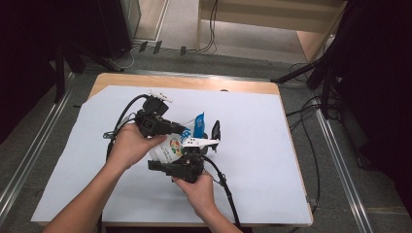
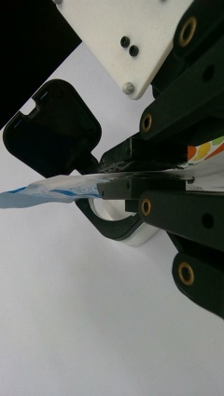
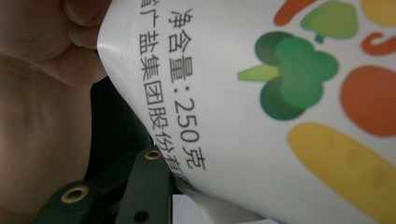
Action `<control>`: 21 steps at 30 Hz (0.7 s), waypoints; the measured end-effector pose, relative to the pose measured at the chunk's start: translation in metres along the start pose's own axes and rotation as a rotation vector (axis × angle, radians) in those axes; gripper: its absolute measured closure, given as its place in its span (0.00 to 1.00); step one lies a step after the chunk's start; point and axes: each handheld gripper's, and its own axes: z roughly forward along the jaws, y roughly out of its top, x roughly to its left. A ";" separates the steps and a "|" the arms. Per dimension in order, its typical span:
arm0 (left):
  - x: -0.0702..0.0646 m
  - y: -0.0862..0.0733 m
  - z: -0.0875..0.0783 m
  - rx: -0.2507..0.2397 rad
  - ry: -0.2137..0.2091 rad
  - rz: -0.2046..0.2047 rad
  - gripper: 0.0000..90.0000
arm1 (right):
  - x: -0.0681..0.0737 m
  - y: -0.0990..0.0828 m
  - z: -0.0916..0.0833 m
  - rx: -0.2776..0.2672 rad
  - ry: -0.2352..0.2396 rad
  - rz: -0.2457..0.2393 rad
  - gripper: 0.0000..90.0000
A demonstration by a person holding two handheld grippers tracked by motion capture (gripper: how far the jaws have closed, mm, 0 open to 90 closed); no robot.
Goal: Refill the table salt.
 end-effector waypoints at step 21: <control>0.000 0.000 -0.001 -0.007 0.022 -0.006 1.00 | 0.003 0.000 0.000 0.035 -0.074 -0.037 0.70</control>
